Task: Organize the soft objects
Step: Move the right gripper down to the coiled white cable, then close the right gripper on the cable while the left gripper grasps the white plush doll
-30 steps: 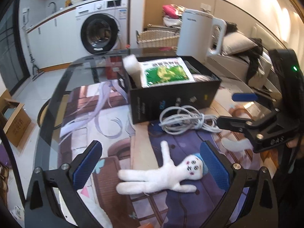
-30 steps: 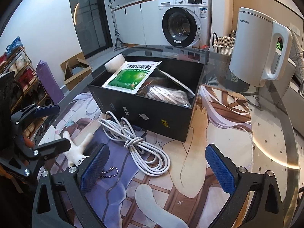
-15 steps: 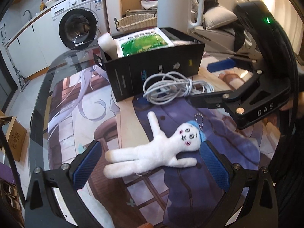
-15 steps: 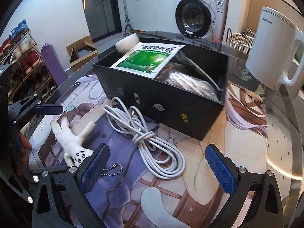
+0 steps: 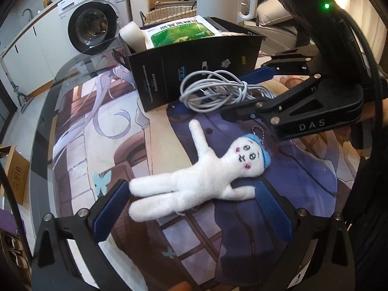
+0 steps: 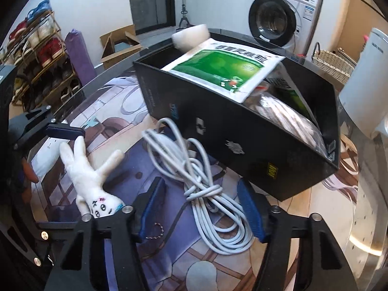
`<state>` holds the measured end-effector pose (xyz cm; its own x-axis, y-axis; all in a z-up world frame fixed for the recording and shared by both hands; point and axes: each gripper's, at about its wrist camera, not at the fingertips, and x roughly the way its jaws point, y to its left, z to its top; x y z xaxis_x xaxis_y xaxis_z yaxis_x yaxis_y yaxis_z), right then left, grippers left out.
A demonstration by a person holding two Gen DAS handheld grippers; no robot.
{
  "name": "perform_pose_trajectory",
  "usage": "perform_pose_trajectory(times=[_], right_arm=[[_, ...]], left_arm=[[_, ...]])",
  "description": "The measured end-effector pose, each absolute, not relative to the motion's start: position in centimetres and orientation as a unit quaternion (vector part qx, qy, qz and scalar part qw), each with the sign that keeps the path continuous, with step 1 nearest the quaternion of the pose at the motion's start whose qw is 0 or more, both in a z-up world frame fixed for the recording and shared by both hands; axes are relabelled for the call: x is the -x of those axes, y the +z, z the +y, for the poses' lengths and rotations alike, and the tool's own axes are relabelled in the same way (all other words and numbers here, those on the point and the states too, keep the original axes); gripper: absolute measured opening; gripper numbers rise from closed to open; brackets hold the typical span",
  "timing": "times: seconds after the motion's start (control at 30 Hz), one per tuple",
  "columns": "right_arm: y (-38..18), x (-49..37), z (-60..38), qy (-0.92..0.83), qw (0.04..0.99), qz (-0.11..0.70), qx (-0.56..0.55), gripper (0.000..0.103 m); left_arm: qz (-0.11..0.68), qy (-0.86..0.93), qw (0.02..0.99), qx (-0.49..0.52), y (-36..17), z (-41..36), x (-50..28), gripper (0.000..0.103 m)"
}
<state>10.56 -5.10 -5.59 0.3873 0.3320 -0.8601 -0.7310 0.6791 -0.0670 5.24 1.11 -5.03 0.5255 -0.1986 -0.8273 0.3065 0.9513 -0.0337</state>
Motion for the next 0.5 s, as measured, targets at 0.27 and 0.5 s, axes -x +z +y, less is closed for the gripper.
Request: perform_pose_trajectory(times=[0.27,0.5], right_arm=[[-5.7,-9.1,-3.8,0.358,0.789,0.435,0.245,0.027],[-5.6,-8.8,-4.6,0.358,0.789,0.435,0.244,0.027]], left_arm=[[0.47,-0.152,0.867,-0.061,-5.2,1.0,-5.3,0.103],[0.47,-0.15,0.867,-0.066,-5.3,0.7,-5.4,0.103]])
